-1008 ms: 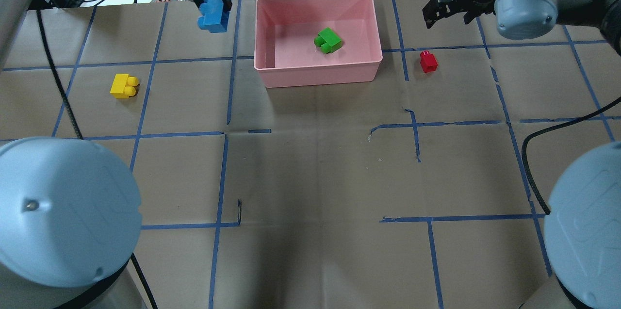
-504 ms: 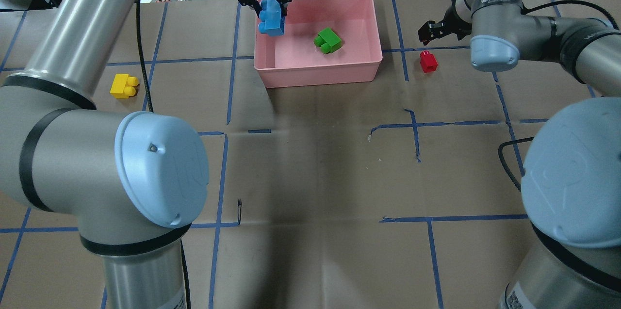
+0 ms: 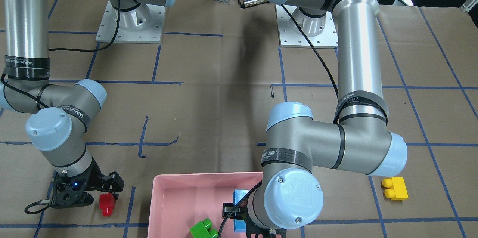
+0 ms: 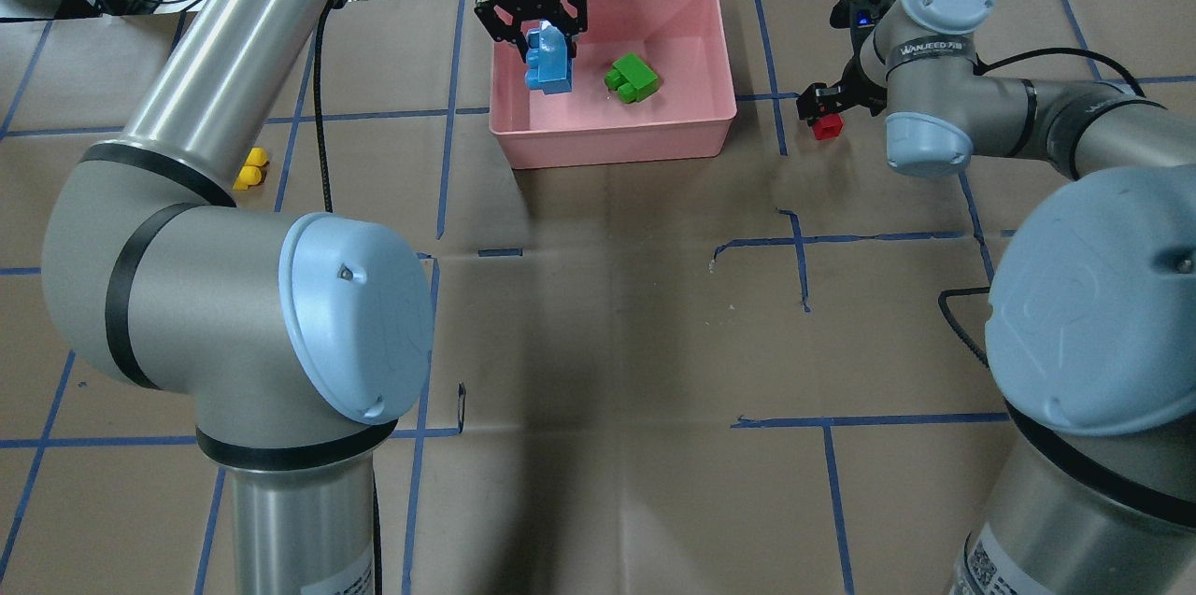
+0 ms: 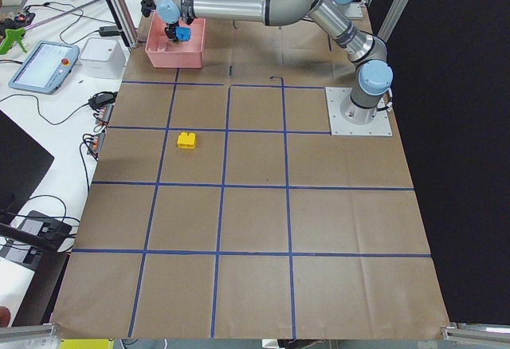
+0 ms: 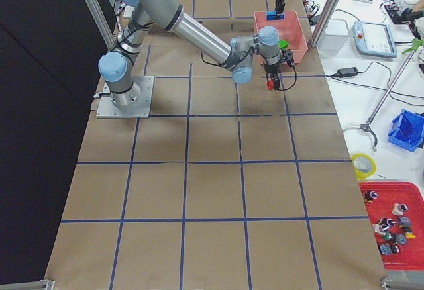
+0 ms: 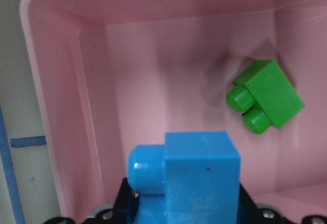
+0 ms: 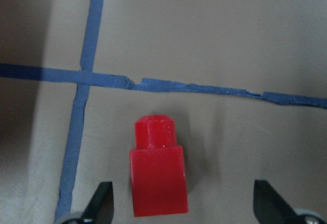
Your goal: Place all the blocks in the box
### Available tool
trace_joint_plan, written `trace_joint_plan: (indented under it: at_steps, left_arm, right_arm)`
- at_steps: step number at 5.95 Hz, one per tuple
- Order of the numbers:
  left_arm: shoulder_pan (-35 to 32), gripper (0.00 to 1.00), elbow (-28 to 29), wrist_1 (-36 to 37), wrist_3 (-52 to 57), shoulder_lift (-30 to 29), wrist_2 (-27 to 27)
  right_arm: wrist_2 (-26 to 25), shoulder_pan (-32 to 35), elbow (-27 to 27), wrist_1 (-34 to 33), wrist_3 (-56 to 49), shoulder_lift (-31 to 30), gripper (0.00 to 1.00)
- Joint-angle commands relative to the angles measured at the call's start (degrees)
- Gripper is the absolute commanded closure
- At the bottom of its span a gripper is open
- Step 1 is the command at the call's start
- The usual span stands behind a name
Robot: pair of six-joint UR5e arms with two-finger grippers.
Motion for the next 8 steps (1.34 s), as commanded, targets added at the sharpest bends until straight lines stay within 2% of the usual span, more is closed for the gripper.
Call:
trace_joint_plan:
  at_steps: [1,2,3,4,5,6,7,8]
  left_arm:
    - [-0.14,0.0,0.01,-0.55,-2.32,2.35,-0.04]
    - [0.73,0.0,-0.43,-0.9,-0.93,5.76,0.05]
    - [3.44,0.0,-1.3,-2.3,-0.92,8.49,1.18]
    - [7.9,0.0,-3.57,-3.96,1.96,12.17,1.36]
    - [12.47,0.0,-7.34,-4.07,6.68,14.91,1.45]
    - [18.52,0.0,-11.29,-4.07,15.34,18.15,1.45]
    - [23.45,0.0,-14.63,-4.16,23.96,20.71,1.54]
    - [27.77,0.0,-17.1,-4.07,30.92,22.3,3.46]
  right_arm:
    - [0.4,0.19,0.45,-0.55,0.43,0.52,0.26]
    - [0.49,0.63,0.18,0.15,1.05,0.35,0.64]
    - [0.58,0.55,-0.25,0.94,1.49,0.17,0.88]
    - [1.8,0.55,-0.69,1.12,1.75,-0.09,0.94]
    - [3.9,0.55,-1.57,1.29,1.76,-0.7,0.94]
    - [3.92,0.46,-4.97,5.91,1.84,-3.93,0.94]
    - [4.53,0.55,-12.05,21.88,2.02,-7.96,0.93]
    - [8.71,1.16,-18.56,30.91,4.37,-8.87,0.93]
